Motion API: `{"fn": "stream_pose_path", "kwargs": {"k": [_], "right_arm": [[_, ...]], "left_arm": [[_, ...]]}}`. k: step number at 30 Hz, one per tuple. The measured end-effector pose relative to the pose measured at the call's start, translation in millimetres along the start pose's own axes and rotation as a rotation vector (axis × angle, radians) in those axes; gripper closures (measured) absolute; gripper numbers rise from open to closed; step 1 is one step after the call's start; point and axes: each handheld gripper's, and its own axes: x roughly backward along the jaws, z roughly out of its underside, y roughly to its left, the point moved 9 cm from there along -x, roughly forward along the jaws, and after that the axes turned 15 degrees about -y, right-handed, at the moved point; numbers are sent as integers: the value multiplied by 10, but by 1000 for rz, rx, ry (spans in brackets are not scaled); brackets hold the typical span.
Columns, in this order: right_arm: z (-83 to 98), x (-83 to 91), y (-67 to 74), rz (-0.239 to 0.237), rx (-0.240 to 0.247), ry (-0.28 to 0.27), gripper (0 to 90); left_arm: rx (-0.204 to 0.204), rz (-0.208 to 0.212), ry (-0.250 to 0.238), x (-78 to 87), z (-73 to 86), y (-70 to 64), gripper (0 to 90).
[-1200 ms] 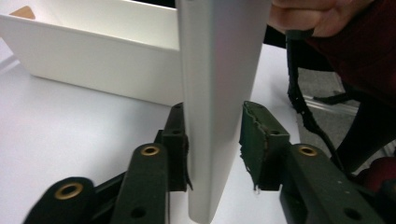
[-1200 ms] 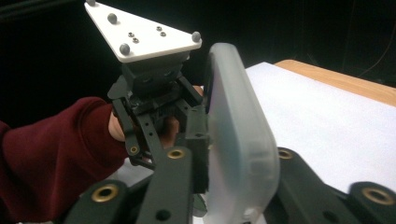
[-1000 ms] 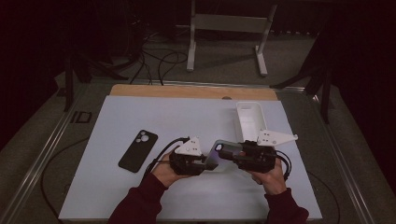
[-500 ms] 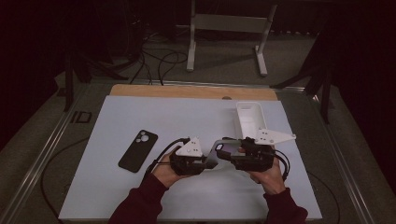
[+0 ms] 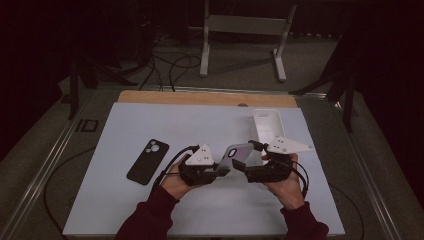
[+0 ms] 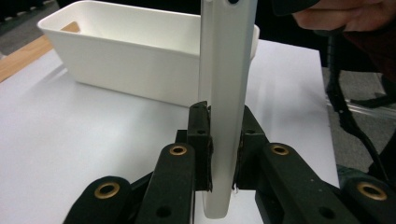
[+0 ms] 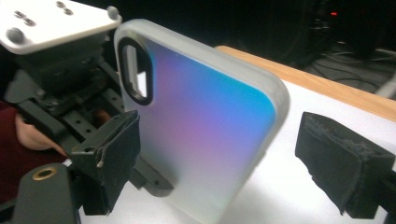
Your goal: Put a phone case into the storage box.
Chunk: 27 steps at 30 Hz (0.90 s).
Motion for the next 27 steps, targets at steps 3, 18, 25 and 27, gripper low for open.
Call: {"fn": "stream_pose_path", "kwargs": {"k": [3, 18, 25, 27], "right_arm": [[-8, 1, -7, 21, 2, -2, 137], [-20, -26, -74, 120, -26, -11, 100], [-53, -83, -92, 161, -53, -38, 98], [-59, -91, -89, 160, -53, -40, 98]], "left_arm": [[1, -22, 3, 9, 15, 29, 811], [50, -201, -15, 42, 32, 233, 810], [78, -240, -19, 12, 28, 262, 810], [81, -245, -15, 4, 31, 267, 811]]}}
